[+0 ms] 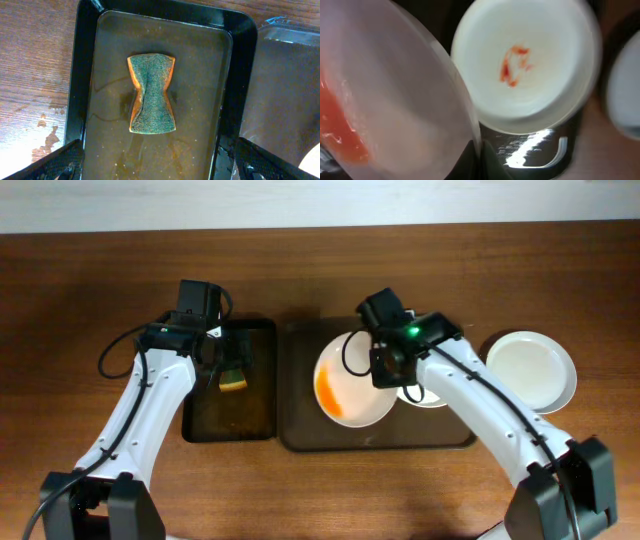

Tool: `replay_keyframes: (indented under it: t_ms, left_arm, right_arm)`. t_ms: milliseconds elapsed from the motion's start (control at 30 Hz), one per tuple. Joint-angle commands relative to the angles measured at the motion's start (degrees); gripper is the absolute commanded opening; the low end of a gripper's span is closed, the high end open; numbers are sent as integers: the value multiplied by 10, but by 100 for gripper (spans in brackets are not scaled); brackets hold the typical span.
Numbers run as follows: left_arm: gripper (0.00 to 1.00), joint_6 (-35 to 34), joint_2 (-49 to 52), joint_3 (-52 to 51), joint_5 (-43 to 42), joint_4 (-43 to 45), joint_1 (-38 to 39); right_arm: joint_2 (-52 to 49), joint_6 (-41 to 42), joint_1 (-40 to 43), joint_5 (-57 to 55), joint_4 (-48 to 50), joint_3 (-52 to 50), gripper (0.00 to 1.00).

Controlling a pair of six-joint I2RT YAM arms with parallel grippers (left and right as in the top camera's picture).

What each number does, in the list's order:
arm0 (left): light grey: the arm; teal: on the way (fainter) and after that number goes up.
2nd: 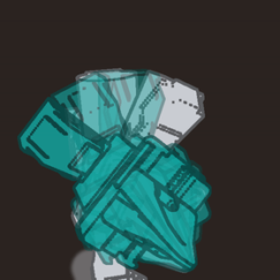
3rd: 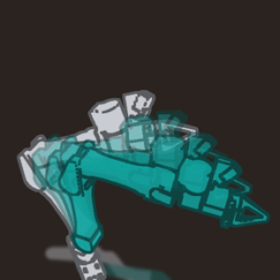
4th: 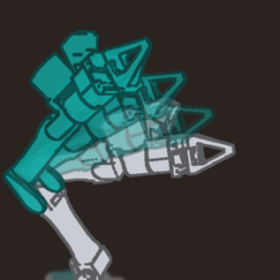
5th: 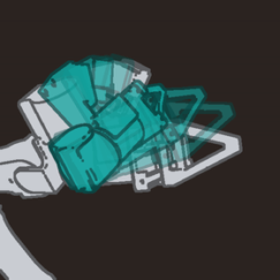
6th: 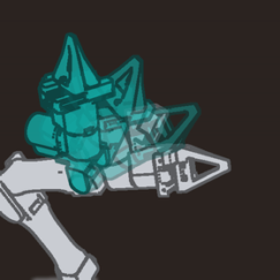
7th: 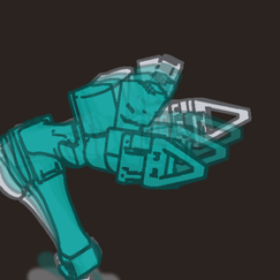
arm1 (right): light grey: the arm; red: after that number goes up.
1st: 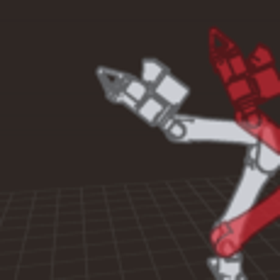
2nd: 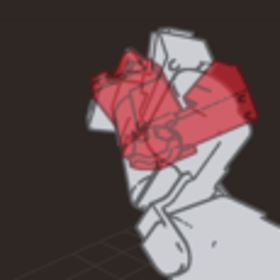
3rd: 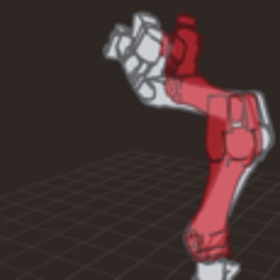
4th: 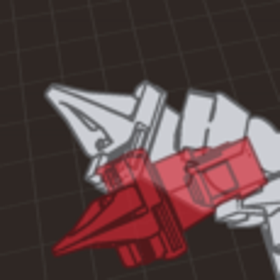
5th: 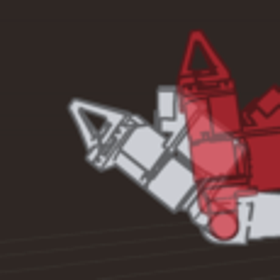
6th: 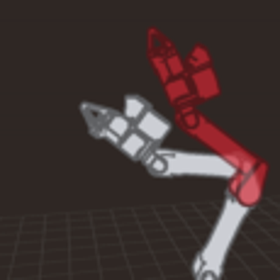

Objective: Clean dirty plates on tray and stack at the side

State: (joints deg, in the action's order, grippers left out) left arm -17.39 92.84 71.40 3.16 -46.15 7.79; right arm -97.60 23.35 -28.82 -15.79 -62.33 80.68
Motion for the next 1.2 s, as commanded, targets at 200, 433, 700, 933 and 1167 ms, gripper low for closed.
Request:
replay_keyframes:
  t_ms: [200, 433, 700, 933, 1167]
  left_arm:
    - [95, 3, 0, -2, -4, 0, 0]
    - [95, 2, 0, -2, -4, 0, 0]
    - [95, 2, 0, -2, -5, 0, 0]
    - [95, 2, 0, -2, -5, 3, 0]
    - [97, 2, 0, -2, -9, 2, 0]
  right_arm:
    - [5, -86, -204, -542, 6, 26, 4]
    - [5, -79, -240, -560, 40, 26, 4]
    - [11, -37, 62, 64, 55, 44, 4]
    - [11, -71, 480, 177, 50, 44, 4]
    - [-50, -70, 703, 199, 68, 41, 4]
